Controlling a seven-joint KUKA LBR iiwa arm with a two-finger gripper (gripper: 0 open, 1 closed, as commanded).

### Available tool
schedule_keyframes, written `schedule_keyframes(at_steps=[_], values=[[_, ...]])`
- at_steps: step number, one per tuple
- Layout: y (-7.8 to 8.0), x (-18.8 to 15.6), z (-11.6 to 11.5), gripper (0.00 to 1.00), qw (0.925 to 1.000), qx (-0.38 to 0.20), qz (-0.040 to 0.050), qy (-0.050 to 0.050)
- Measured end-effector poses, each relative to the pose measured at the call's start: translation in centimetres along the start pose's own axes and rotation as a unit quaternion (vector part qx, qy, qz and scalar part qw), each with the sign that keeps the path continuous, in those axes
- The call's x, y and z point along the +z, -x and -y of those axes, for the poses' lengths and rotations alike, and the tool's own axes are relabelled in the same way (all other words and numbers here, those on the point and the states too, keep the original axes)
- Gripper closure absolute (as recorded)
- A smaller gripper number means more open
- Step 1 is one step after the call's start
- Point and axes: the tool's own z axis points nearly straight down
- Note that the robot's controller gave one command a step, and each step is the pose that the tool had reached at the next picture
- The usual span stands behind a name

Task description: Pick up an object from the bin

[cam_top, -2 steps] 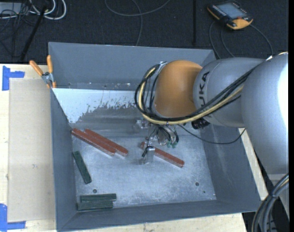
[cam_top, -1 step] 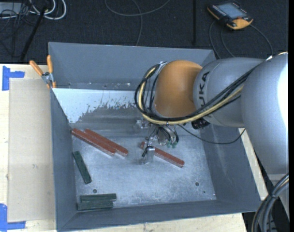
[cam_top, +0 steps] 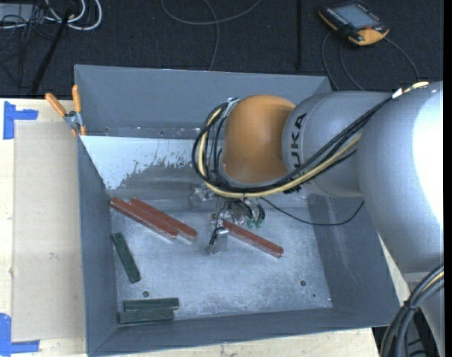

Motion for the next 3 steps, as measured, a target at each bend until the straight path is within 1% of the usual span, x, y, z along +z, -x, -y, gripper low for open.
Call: schedule_keyframes(at_steps=[1,2,3], values=[[1.1,0.4,-6.0,0.0,0.999,-0.045,-0.0004,0.002],[-0.4,0.8,-7.7,1.0,1.0,0.005,-0.0017,0.001],[-0.4,0.8,-7.6,1.0,1.0,0.005,-0.0017,0.001]])
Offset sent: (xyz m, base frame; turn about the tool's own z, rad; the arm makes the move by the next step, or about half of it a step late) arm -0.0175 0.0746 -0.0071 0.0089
